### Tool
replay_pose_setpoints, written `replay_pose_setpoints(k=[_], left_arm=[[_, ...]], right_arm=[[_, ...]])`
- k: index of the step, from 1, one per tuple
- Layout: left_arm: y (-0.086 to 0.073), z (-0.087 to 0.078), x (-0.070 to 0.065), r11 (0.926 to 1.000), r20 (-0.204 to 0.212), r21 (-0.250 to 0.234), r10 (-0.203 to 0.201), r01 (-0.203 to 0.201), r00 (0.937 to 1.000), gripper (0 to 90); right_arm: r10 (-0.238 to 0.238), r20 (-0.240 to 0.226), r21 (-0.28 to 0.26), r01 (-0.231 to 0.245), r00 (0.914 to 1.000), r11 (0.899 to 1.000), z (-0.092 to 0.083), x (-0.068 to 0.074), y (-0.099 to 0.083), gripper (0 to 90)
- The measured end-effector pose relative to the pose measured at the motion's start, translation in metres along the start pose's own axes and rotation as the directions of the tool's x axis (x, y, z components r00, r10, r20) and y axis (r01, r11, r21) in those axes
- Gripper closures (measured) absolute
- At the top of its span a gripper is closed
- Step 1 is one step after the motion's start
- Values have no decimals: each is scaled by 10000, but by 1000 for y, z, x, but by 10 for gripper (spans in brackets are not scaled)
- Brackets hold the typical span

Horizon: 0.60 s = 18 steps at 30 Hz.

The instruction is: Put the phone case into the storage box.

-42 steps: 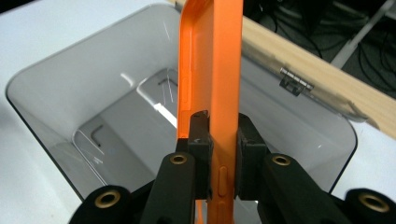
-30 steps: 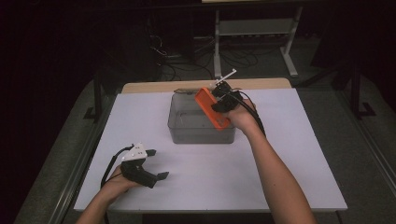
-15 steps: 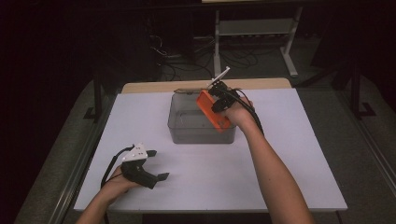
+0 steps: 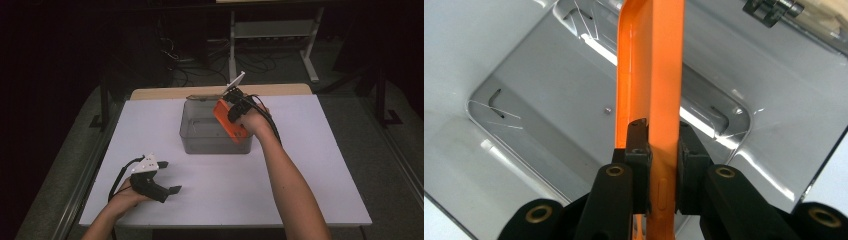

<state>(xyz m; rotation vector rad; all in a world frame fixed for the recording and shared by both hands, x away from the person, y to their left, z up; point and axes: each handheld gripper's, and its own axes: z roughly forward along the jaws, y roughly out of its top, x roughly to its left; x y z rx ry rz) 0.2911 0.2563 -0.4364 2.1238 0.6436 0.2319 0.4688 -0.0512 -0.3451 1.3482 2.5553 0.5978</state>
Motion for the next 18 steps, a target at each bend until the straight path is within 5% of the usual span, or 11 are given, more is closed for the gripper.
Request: replay_pose_setpoints(k=[18], left_arm=[[0, 1, 0, 10000, 103, 70, 33, -34, 9999, 0]], right_arm=[[1162, 324, 990, -1189, 9927, 9880, 13, -5, 3, 785]])
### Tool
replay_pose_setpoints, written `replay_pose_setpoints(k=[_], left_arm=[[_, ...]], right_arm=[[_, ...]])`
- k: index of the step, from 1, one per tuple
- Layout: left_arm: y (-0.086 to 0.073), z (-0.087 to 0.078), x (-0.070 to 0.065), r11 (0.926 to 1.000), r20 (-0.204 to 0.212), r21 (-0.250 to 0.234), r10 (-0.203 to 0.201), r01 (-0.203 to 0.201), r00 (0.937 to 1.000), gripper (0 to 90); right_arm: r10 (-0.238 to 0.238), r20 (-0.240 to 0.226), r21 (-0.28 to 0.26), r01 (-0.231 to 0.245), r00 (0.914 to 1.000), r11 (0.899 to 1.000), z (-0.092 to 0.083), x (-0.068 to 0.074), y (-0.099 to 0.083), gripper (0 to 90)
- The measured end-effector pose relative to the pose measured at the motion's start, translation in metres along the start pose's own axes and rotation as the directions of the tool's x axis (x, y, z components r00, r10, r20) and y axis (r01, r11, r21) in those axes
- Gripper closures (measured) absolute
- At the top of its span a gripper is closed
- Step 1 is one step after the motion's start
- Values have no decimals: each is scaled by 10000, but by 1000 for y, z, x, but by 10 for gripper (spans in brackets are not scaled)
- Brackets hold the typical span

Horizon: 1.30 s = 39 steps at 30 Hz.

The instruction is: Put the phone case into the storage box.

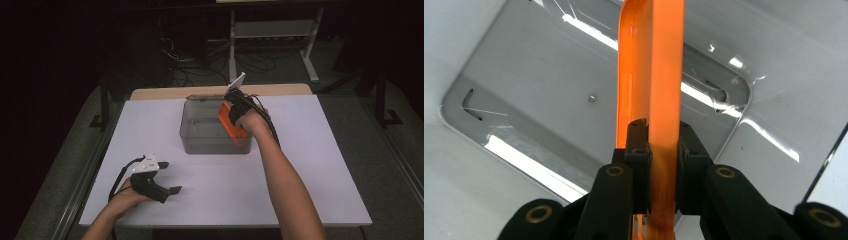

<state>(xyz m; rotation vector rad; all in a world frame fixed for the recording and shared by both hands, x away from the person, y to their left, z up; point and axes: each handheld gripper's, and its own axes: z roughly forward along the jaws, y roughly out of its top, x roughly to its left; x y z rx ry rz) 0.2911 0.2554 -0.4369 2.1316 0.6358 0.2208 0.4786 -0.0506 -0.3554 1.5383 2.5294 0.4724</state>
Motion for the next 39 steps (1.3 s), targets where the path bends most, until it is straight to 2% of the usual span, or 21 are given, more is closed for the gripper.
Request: replay_pose_setpoints(k=[13, 20, 39], left_arm=[[0, 0, -1, 10000, 22, 39, -11, 11, 10000, 0], [0, 1, -1, 10000, 65, 84, -1, 1, 10000, 0], [0, 1, -2, 9999, 126, 125, 9, -10, 9999, 0]], right_arm=[[706, 118, 323, -709, 9974, 9970, 1, -5, 0, 784], [1208, 157, 464, -1214, 9926, 9915, 0, -11, -2, 782], [1802, 39, 615, -1801, 9836, 9817, 6, -17, -3, 781]])
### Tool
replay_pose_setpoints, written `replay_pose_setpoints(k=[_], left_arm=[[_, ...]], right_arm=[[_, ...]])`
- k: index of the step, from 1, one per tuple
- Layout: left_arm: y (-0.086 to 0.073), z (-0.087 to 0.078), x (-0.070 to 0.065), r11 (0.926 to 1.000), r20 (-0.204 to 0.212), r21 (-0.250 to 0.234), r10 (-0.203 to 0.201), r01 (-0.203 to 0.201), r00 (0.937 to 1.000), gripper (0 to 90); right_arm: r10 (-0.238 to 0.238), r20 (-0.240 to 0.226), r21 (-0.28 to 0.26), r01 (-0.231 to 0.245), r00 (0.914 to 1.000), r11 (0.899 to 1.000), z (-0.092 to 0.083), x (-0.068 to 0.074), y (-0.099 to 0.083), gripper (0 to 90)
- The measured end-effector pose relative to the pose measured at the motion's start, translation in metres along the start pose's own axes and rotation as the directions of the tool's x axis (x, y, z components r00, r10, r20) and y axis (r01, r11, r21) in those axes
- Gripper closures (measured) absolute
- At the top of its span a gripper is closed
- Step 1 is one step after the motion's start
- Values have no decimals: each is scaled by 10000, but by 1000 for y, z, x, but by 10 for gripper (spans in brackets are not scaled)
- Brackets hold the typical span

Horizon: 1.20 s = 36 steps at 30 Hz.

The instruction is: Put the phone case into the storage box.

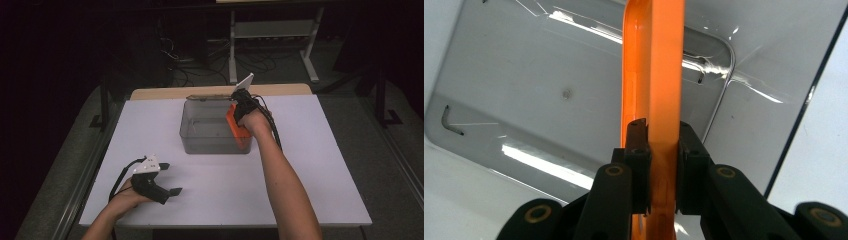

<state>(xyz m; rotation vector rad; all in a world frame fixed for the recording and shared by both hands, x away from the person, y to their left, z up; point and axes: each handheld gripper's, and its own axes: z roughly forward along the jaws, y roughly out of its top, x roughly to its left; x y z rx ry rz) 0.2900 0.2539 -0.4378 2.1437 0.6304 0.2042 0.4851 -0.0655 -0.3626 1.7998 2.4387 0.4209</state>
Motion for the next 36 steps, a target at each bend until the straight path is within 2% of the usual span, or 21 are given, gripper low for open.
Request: replay_pose_setpoints(k=[9, 21, 28, 31, 36], left_arm=[[0, 0, 0, 10000, 26, 17, 23, -23, 10000, 0], [0, 0, -1, 10000, 23, 56, 62, -62, 10000, 0], [0, 0, -1, 10000, 32, 55, 53, -54, 10000, 0], [0, 0, -2, 10000, 42, 58, 68, -68, 10000, 0], [0, 0, -1, 10000, 47, 57, 62, -63, 10000, 0]], right_arm=[[98, 220, 232, -103, 9997, 9997, 2, 1, 2, 774], [97, 371, 304, -108, 9993, 9995, 3, 3, 2, 775], [295, 342, 355, -308, 9990, 9989, 4, 5, 2, 776], [301, 518, 342, -319, 9982, 9989, 6, 7, 2, 776], [369, 527, 321, -386, 9979, 9987, 7, 8, 2, 776]])
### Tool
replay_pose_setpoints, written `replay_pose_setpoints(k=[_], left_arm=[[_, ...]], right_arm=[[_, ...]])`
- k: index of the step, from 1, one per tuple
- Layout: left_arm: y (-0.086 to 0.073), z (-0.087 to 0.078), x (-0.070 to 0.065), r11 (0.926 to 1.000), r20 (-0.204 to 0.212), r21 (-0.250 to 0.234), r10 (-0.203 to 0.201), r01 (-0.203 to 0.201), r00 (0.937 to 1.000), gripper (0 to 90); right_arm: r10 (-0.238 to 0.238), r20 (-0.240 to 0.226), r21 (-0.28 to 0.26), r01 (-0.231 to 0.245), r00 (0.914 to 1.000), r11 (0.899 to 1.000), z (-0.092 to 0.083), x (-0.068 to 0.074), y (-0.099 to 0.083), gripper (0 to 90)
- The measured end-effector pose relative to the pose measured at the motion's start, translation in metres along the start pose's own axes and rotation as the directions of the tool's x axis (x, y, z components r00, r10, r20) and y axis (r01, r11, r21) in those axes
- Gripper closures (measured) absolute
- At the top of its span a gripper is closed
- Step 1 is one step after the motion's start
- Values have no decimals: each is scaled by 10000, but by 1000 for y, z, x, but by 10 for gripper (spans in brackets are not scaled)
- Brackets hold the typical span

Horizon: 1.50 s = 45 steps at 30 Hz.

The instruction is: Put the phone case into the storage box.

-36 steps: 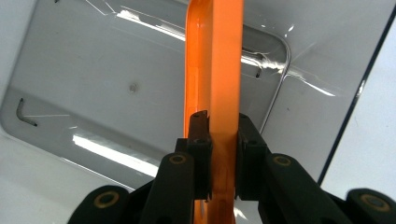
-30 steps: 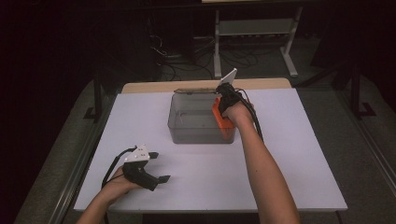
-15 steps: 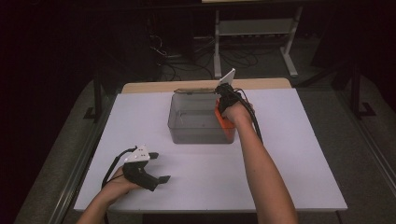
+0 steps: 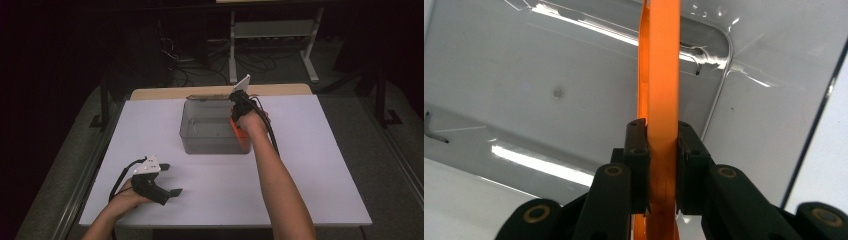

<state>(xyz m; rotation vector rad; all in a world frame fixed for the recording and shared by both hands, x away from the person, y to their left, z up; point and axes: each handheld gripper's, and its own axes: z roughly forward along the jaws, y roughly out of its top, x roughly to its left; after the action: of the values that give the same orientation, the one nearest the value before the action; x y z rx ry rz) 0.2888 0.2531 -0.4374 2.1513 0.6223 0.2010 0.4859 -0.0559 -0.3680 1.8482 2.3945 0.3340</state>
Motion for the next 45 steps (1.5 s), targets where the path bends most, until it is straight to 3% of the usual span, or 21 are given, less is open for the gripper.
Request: replay_pose_setpoints(k=[9, 20, 24, 45], left_arm=[[0, 0, -1, 10000, 36, -21, -43, 43, 10000, 0], [0, 1, -1, 10000, 55, 53, 14, -14, 10000, 0], [0, 1, -2, 10000, 78, 88, 30, -31, 10000, 0], [0, 2, -2, 9999, 100, 90, 71, -72, 9999, 0]], right_arm=[[122, -83, -101, -123, 9999, 9999, 4, 2, -1, 775], [-18, -71, -200, 17, 10000, 9998, 2, 3, -2, 706], [-108, 203, -301, 114, 9997, 9995, -3, 3, -1, 683], [-221, 341, -851, 249, 9992, 9961, -28, -1, 0, 648]])
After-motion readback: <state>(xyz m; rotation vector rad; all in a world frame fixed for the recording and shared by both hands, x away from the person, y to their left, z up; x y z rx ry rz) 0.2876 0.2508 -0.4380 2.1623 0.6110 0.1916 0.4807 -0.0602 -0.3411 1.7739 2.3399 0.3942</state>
